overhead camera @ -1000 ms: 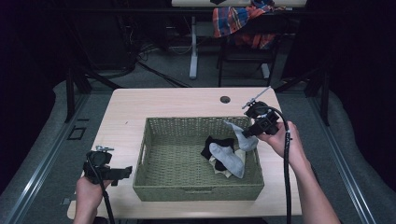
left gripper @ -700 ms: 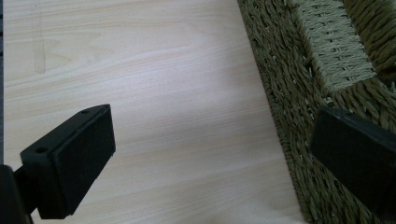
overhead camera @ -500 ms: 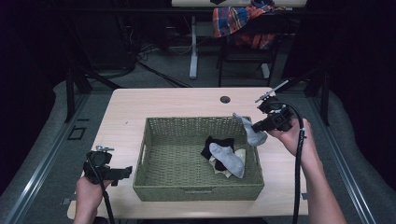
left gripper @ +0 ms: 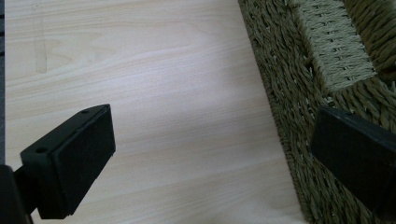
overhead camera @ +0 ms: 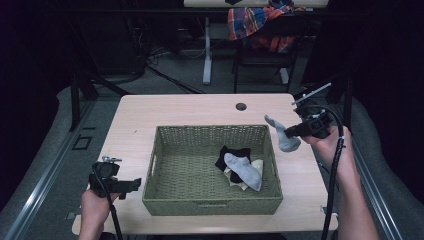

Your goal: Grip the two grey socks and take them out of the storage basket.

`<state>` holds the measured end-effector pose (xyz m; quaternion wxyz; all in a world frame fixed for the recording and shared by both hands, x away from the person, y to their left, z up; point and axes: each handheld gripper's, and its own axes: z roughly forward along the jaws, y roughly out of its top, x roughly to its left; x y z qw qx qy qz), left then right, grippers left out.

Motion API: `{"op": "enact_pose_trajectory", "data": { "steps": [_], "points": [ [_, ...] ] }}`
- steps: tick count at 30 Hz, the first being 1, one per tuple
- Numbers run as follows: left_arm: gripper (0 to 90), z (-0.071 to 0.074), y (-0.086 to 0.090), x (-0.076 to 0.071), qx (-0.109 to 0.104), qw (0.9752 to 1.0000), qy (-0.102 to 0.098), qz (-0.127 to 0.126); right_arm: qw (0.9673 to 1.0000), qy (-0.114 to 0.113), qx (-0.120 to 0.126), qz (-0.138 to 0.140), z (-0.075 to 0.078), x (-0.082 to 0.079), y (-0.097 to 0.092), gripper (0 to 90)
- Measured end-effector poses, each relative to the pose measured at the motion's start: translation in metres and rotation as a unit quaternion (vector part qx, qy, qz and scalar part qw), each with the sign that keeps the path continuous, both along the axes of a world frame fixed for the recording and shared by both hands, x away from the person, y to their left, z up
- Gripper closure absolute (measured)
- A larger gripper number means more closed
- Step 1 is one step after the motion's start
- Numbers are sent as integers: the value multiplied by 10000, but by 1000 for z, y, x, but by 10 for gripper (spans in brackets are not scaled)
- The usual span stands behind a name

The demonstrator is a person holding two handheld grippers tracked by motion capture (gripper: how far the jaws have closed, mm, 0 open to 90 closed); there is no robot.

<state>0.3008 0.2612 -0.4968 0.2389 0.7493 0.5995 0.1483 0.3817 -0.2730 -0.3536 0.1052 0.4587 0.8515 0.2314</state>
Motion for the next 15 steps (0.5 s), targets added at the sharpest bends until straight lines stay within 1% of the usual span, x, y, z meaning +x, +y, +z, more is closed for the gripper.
{"op": "enact_pose_trajectory", "data": {
  "steps": [1,2,3,9,11,15],
  "points": [
    [4,0,0,0,-1,10000,0,0,9999,-31,65,-84,-1,0,-1,851],
    [4,0,0,0,-9,10000,-8,11,10000,-6,3,-80,0,0,-4,851],
    [4,0,0,0,-10,10000,-10,12,9999,-41,52,-121,-1,0,-5,851],
    [4,0,0,0,-8,10000,0,-5,9998,-24,-5,-212,0,-1,-15,852],
    [4,0,0,0,-19,10000,-7,11,9996,-41,47,-283,-1,-1,-18,852],
    [4,0,0,0,-9,10000,1,-2,9993,-19,-43,-384,-1,0,-26,852]
  ]
}}
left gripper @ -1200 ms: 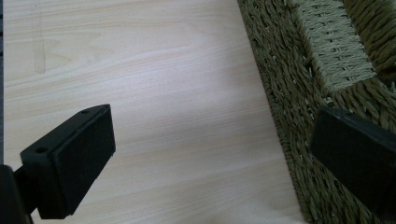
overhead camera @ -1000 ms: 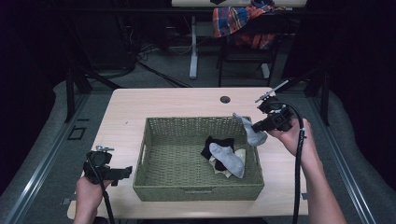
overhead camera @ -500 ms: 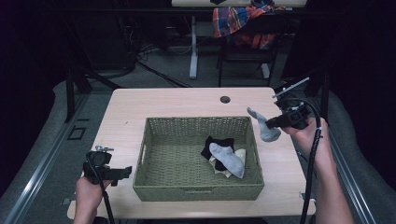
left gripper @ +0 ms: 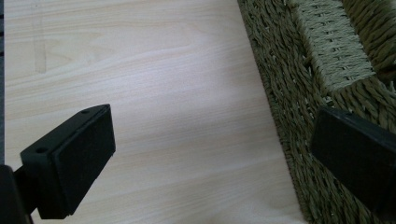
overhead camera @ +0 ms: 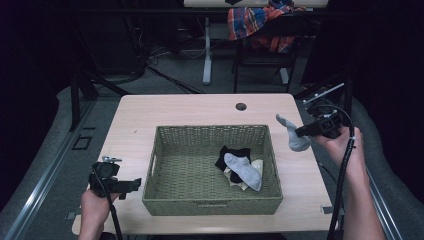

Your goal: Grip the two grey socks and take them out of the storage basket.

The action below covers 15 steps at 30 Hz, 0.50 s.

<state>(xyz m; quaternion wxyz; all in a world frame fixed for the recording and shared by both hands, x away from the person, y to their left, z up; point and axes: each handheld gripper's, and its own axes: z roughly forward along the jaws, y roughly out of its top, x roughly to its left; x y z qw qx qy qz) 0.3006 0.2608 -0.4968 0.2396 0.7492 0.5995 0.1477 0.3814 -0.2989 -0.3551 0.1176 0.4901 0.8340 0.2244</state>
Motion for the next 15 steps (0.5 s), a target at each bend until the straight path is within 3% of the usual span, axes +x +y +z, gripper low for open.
{"op": "enact_pose_trajectory", "data": {
  "steps": [8,10,11,13,14,15],
  "points": [
    [4,0,0,0,-12,10000,-3,15,9997,91,-83,-191,-8,4,-11,852],
    [4,0,0,0,-11,10000,-6,14,9996,117,13,-242,-11,5,-13,852],
    [4,0,0,0,-13,10000,-3,14,9995,167,-86,-240,-11,6,-14,852],
    [4,0,0,0,-14,10000,-3,14,9993,212,-32,-318,-15,7,-16,853],
    [4,0,0,0,-2,10000,9,-2,9991,262,-179,-298,-16,9,-18,852],
    [4,0,0,0,-14,10000,-3,16,9990,218,-127,-368,-18,9,-18,853]
  ]
}}
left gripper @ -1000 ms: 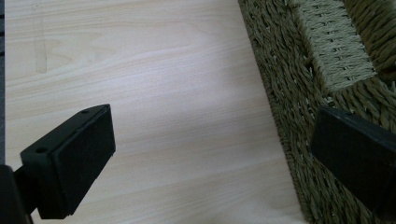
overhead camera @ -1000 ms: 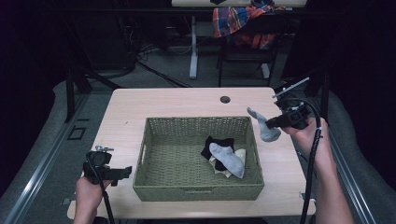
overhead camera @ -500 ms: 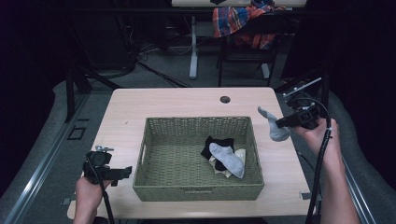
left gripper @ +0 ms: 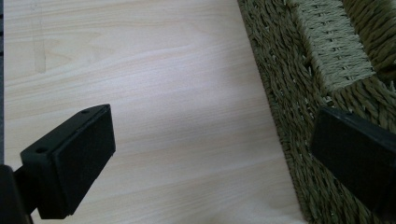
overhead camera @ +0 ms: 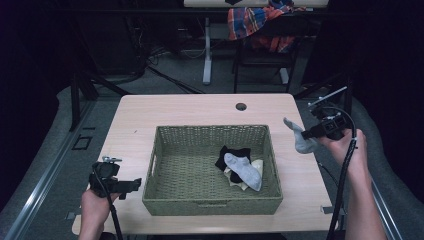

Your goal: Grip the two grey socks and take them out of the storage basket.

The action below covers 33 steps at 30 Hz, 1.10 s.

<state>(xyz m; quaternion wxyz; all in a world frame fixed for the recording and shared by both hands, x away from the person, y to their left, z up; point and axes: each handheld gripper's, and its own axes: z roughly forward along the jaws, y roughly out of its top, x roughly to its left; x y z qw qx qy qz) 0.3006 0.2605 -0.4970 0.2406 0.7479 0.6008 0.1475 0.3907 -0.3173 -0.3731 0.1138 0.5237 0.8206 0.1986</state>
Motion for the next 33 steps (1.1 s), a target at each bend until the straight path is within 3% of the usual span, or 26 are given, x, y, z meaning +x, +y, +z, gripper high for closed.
{"op": "enact_pose_trajectory", "data": {
  "steps": [22,33],
  "points": [
    [4,0,0,0,13,10000,10,-13,9976,611,-285,-164,-38,17,-9,853],
    [5,0,0,0,17,10000,19,-24,9961,767,-374,-213,-53,22,-9,853]
  ]
}}
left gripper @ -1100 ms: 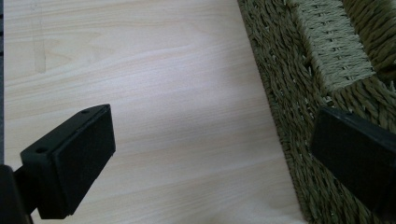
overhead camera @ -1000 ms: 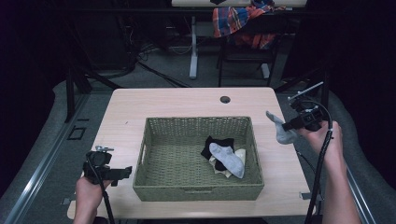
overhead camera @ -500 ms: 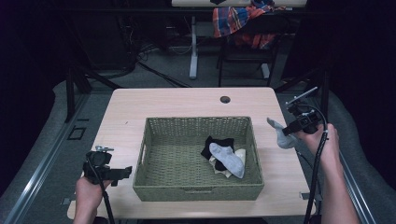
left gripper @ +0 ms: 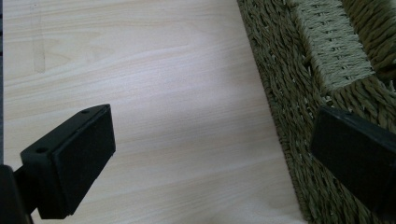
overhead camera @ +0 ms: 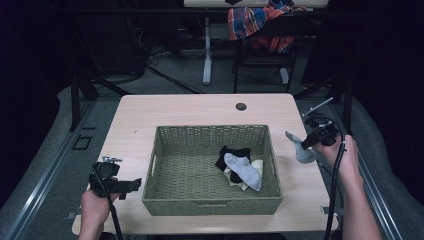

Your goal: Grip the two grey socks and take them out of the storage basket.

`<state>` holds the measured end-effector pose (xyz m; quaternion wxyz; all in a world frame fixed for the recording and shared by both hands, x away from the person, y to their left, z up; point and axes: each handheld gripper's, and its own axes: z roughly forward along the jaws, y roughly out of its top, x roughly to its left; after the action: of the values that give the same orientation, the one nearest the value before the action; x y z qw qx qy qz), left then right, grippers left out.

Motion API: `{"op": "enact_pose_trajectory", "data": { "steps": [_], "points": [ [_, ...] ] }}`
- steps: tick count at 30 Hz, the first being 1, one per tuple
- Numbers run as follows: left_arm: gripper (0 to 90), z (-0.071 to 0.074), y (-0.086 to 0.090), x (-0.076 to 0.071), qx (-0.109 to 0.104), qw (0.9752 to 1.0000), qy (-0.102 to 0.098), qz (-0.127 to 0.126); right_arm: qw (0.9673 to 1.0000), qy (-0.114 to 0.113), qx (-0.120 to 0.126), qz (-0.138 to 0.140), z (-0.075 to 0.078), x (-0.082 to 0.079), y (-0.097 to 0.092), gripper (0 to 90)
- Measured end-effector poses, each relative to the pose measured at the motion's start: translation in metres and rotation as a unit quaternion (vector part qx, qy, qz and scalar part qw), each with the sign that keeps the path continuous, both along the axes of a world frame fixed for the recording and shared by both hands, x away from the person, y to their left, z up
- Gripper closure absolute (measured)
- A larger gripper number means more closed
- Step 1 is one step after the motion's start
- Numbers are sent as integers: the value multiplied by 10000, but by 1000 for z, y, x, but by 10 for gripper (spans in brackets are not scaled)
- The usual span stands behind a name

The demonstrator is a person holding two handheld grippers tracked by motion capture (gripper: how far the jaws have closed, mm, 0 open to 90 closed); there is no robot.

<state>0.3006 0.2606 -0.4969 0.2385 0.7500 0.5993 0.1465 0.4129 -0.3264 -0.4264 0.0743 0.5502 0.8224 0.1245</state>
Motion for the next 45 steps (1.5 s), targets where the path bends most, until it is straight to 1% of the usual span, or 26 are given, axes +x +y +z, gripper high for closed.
{"op": "enact_pose_trajectory", "data": {
  "steps": [6,7,8,10,17,19,20,21,23,25,26,27,30,33,34,39,40,41,42,45],
  "points": [
    [4,0,0,0,-1,10000,-7,7,10000,71,-7,-37,-7,2,-1,853],
    [5,0,0,0,5,10000,-3,-5,9999,130,4,7,-8,3,-2,853],
    [5,0,0,0,5,10000,-3,-6,9999,137,-4,5,-9,3,-1,853],
    [4,0,-1,0,-5,10000,-15,0,9999,147,-4,-39,-12,4,0,853],
    [5,0,-1,0,-9,10000,-12,7,9996,287,-33,12,-24,8,2,853],
    [4,0,-1,0,-9,10000,-19,2,9997,245,18,-63,-26,8,3,853],
    [5,0,-1,0,-9,10000,-18,2,9996,266,34,-39,-28,8,3,853],
    [5,0,-1,0,-8,10000,-16,1,9993,358,-34,47,-27,9,2,853],
    [5,0,0,0,3,10000,-5,-4,9994,334,-32,22,-30,9,2,853],
    [5,0,-1,0,-7,10000,-13,8,9993,375,-51,22,-33,10,3,853],
    [5,0,-1,0,-6,10000,-17,4,9990,426,-68,69,-34,11,2,853],
    [5,0,-1,0,-6,10000,-18,2,9994,351,5,-15,-36,10,3,853],
    [5,0,-1,0,-7,10000,-11,7,9992,392,-9,-21,-40,11,4,853],
    [5,0,-1,0,-8,10000,-14,9,9989,474,-19,23,-44,12,4,853],
    [4,0,-1,0,-8,10000,-12,8,9989,477,-36,-31,-45,12,4,853],
    [5,0,-1,0,-5,10000,-18,6,9985,547,-29,-36,-53,14,3,853],
    [5,0,-1,0,-6,10000,-17,5,9979,639,-43,11,-54,15,3,853],
    [5,0,-1,0,-7,10000,-17,5,9983,590,-15,-31,-57,15,3,853],
    [4,0,-1,0,-9,10000,-16,5,9980,632,-66,-48,-59,15,4,853],
    [5,0,-1,0,-11,10000,-7,4,9975,700,-45,-19,-65,17,3,853]
  ]
}}
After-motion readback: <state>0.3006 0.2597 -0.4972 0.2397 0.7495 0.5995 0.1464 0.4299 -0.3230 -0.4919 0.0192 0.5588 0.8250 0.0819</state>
